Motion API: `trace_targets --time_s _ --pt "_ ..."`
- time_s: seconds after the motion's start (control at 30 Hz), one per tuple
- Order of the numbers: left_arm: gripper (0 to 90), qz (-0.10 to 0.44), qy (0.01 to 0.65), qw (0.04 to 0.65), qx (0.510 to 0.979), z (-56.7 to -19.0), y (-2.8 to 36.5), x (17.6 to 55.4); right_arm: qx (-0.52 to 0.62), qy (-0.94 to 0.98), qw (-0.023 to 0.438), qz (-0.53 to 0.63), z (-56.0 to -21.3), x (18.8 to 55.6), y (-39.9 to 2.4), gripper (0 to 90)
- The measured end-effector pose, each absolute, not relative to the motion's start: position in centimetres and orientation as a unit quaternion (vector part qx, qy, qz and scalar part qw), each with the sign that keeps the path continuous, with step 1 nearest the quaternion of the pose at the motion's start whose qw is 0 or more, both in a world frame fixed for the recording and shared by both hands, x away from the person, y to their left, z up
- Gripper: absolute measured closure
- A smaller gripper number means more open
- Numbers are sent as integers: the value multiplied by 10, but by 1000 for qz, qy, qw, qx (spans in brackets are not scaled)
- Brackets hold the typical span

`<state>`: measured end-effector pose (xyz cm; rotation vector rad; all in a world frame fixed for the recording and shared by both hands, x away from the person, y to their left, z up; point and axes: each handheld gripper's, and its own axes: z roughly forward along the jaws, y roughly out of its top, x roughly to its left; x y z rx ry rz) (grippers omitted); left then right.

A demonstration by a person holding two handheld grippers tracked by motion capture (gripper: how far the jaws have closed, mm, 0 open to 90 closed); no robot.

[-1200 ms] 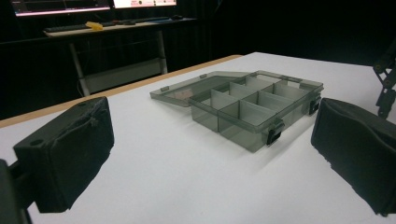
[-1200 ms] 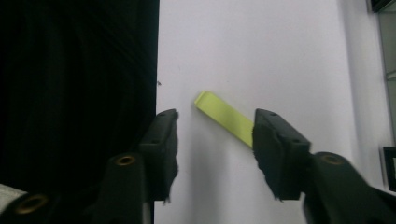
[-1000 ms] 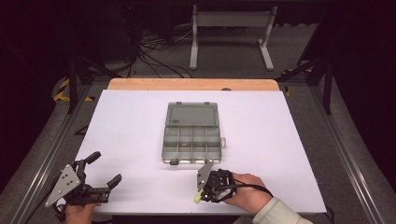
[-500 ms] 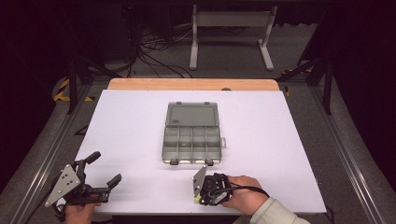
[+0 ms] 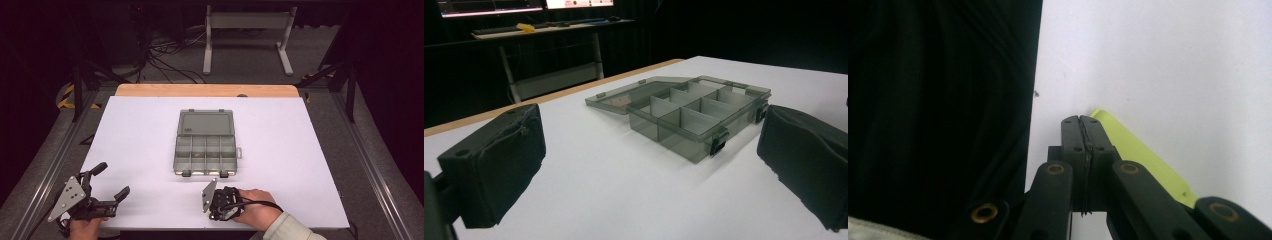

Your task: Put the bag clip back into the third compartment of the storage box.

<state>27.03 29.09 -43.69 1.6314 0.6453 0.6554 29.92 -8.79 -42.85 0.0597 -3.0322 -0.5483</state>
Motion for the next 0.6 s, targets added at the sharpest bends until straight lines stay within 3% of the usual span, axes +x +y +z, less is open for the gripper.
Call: trace_targets --time_s 0.6 --pt "0 284 278 595 699 -437 291 270 -2 -979 10 -202 -429 309 -79 900"
